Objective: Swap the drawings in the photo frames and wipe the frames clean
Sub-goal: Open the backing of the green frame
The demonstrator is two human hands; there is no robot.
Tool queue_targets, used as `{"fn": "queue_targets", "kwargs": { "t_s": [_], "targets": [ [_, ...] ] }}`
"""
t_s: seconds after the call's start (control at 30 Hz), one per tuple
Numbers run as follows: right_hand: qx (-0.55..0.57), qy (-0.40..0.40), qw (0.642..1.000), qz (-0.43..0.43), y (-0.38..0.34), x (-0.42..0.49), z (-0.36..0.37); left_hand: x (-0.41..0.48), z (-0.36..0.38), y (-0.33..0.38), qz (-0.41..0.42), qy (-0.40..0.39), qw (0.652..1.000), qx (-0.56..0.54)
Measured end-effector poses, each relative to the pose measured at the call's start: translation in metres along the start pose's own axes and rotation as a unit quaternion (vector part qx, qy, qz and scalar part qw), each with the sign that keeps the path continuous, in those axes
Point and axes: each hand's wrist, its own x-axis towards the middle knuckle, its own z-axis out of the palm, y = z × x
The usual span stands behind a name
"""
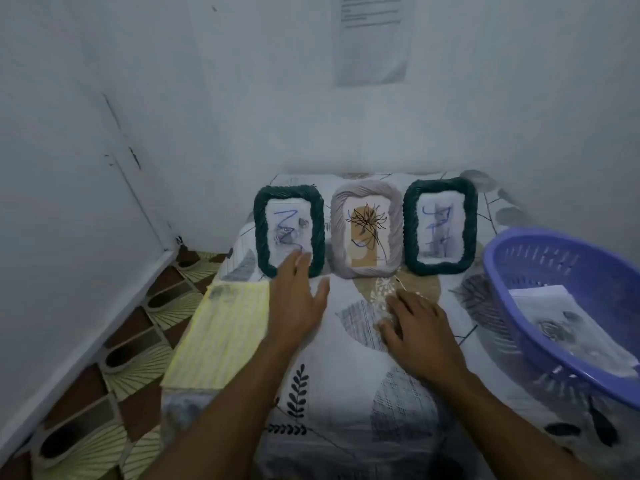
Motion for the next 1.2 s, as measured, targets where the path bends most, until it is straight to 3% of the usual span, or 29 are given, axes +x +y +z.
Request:
{"fn": "queue_targets", "kwargs": {
  "t_s": [0.1, 0.23, 0.47, 0.77, 0.9, 1.03, 1.2],
  "targets": [
    [-0.003, 0.021, 1.0, -0.003, 0.003, 0.001, 0.001, 0.045, -0.017, -0.013, -0.11, 0.132, 0.983, -0.061],
    [-0.004, 0.014, 1.0, -0.006, 0.002, 0.003, 0.004, 0.082, -0.03, -0.034, -0.222, 0.088, 0.952, -0.192],
    [-0.007, 0.021, 1.0, -0.011, 0.003, 0.002, 0.004, 0.083, -0.032, -0.059, -0.249, 0.103, 0.903, -0.334],
    [0.053, 0.003, 0.999, 0.012, -0.001, 0.002, -0.007, 0.051, -0.07, -0.029, -0.167, 0.117, 0.887, -0.414],
    [0.159, 0.067, 0.985, 0.001, -0.009, 0.009, -0.029, 0.028, -0.075, 0.0, -0.11, 0.097, 0.9, -0.41],
    [0.32, 0.162, 0.934, 0.001, -0.041, 0.027, -0.083, 0.014, -0.065, 0.03, -0.034, 0.088, 0.938, -0.332],
    [0.499, 0.148, 0.851, 0.07, -0.065, 0.043, -0.123, -0.004, -0.047, 0.07, 0.053, 0.103, 0.957, -0.267]
  ]
}}
